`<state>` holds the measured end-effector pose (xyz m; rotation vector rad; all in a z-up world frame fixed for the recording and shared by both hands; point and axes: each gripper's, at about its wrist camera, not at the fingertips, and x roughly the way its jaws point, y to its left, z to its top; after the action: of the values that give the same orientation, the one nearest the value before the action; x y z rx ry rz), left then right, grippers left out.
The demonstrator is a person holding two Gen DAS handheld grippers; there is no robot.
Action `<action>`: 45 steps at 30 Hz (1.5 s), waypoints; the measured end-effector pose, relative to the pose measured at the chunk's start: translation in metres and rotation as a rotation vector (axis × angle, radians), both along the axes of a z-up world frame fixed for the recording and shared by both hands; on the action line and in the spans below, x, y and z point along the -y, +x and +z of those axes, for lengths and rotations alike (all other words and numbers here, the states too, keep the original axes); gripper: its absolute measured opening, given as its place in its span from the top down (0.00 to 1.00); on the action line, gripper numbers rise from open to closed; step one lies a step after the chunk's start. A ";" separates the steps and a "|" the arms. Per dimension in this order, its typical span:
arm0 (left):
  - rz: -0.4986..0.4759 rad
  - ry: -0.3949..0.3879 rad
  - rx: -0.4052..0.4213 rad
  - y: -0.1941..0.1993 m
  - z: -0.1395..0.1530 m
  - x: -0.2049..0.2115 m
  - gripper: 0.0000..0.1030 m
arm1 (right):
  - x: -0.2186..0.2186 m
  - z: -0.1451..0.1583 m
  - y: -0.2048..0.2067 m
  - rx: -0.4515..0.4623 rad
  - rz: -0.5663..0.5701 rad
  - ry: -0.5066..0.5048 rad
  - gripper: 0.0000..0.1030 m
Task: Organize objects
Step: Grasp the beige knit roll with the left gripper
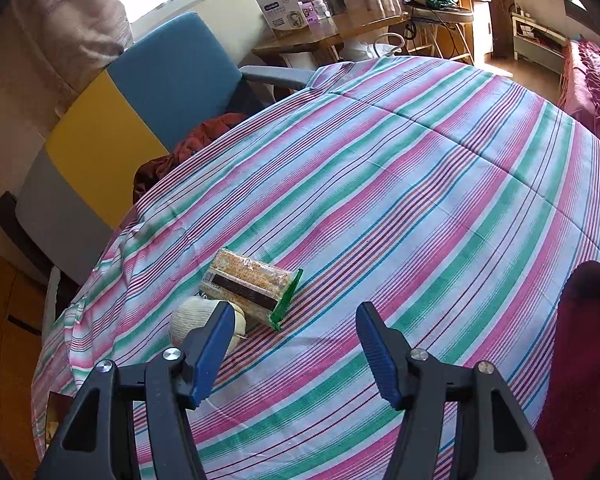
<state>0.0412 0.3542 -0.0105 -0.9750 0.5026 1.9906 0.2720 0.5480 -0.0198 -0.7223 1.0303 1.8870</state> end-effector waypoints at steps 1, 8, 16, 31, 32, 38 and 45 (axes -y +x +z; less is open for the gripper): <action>-0.016 0.004 0.017 0.001 -0.001 -0.008 0.27 | -0.001 0.000 0.002 -0.007 -0.008 -0.005 0.38; -0.128 0.037 0.163 0.020 -0.007 -0.084 0.27 | -0.006 -0.003 0.011 -0.058 -0.026 -0.042 0.38; -0.230 0.048 0.194 0.041 -0.018 -0.179 0.09 | -0.012 -0.011 0.015 -0.108 -0.019 -0.103 0.38; -0.370 0.027 0.083 0.044 -0.053 -0.204 0.33 | -0.017 -0.020 0.015 -0.127 -0.008 -0.158 0.38; -0.352 0.037 0.075 0.042 -0.052 -0.191 0.33 | -0.017 -0.020 0.014 -0.124 -0.004 -0.157 0.38; -0.196 0.097 0.022 0.032 -0.059 -0.086 0.32 | -0.011 -0.023 -0.001 -0.065 0.063 -0.153 0.38; -0.134 0.151 0.084 0.024 -0.065 -0.036 0.33 | 0.001 -0.028 -0.027 0.049 0.188 -0.136 0.38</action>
<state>0.0648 0.3899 -0.0757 -0.9027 0.3568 1.8315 0.2450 0.5468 -0.0478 -0.9686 1.0995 1.9607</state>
